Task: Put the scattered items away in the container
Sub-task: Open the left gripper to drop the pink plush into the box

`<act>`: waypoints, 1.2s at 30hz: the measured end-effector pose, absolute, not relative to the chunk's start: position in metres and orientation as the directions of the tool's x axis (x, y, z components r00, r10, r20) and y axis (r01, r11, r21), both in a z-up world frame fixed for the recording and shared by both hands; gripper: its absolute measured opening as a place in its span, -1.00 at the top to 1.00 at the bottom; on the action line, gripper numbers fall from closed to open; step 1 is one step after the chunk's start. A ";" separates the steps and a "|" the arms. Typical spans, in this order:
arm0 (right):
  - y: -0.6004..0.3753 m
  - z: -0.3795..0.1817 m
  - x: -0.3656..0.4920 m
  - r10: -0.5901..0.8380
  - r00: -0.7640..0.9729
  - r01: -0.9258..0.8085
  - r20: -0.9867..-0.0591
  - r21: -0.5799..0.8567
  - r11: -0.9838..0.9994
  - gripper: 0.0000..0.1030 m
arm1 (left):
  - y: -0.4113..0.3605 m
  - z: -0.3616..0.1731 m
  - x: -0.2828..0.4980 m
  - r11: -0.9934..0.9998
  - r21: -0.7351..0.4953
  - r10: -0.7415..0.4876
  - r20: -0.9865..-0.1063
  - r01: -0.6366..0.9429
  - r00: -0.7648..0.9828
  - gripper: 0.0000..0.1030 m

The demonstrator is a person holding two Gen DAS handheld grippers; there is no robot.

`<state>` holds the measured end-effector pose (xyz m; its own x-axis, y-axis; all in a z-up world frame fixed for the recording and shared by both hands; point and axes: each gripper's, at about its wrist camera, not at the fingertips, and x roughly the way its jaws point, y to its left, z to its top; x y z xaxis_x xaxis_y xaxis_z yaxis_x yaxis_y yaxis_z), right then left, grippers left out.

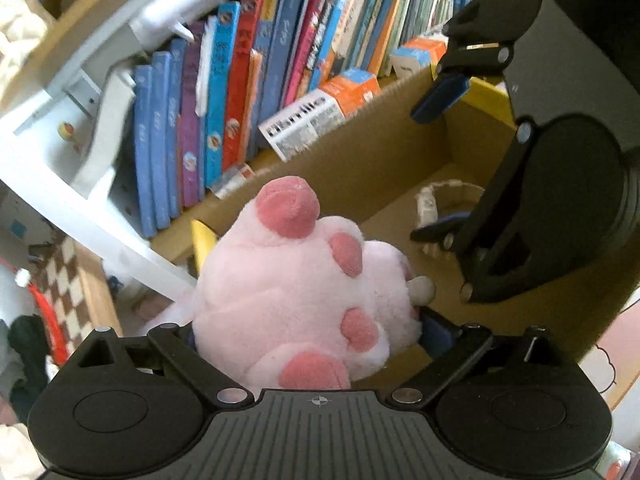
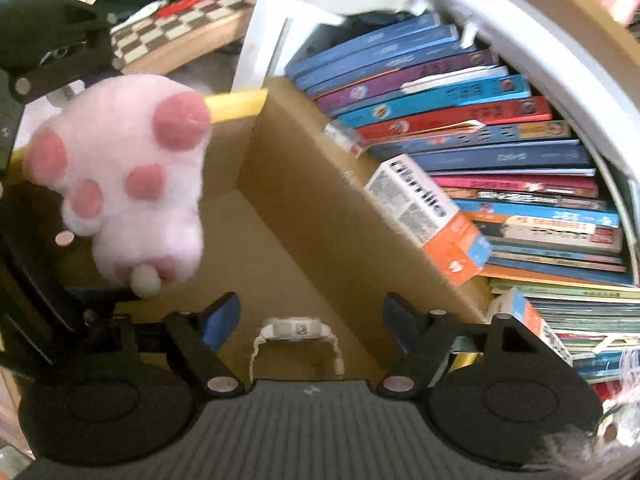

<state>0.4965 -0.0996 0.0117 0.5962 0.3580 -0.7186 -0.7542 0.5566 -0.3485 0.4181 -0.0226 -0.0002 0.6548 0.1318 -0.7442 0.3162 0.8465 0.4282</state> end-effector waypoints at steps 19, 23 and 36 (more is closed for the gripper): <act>-0.154 0.063 0.468 0.423 0.656 -0.637 -0.625 -0.159 0.754 -0.59 | -0.023 0.039 0.395 0.888 0.367 0.042 -0.667 0.279 0.744 -0.97; -0.152 0.066 0.463 0.448 0.646 -0.640 -0.619 -0.118 0.760 -0.59 | -0.013 0.052 0.387 0.903 0.356 0.044 -0.631 0.240 0.774 -0.97; -0.156 0.111 0.397 0.572 0.659 -0.659 -0.488 -0.008 0.752 -0.59 | 0.015 0.100 0.301 0.969 0.224 0.022 -0.511 0.108 0.859 -0.97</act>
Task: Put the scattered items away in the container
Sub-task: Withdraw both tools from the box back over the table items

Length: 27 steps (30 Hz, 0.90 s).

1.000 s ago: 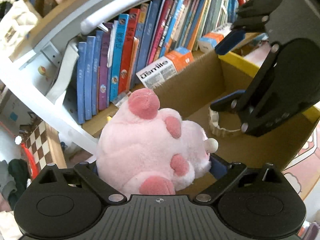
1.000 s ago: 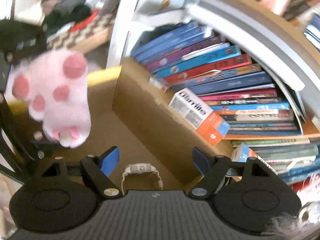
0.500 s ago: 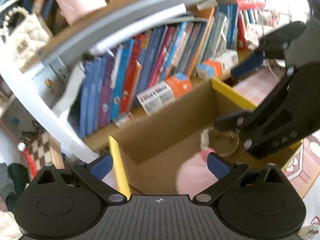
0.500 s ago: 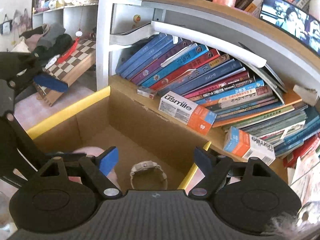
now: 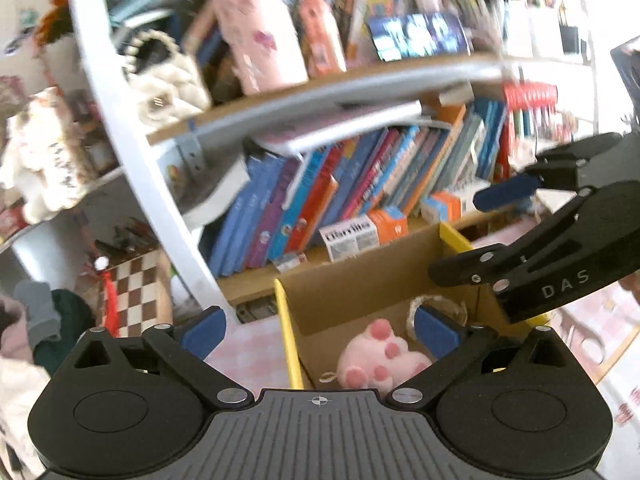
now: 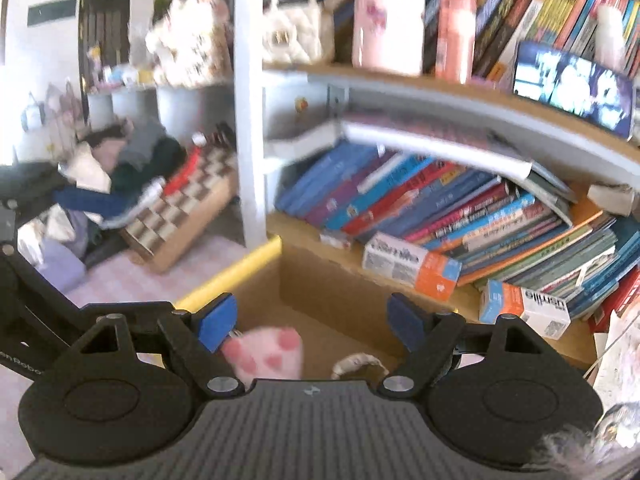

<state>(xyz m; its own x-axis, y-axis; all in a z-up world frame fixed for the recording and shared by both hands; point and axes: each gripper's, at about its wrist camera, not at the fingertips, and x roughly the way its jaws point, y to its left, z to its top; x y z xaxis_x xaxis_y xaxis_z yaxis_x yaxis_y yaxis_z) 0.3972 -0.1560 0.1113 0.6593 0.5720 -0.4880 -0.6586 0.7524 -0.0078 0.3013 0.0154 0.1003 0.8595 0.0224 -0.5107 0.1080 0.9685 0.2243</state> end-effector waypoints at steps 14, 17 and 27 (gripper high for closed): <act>-0.181 0.140 0.282 0.555 0.748 -0.593 -0.364 0.009 0.805 -0.61 | 0.050 0.120 0.187 0.996 0.078 -0.005 -0.403 0.040 0.915 -0.97; -0.185 0.134 0.258 0.523 0.769 -0.562 -0.368 0.001 0.827 -0.61 | 0.057 0.115 0.168 0.996 0.077 -0.008 -0.404 0.043 0.915 -0.97; -0.184 0.095 0.183 0.387 0.814 -0.418 -0.433 0.027 0.908 -0.59 | 0.072 0.080 0.098 0.996 0.088 0.036 -0.468 0.006 0.883 -0.97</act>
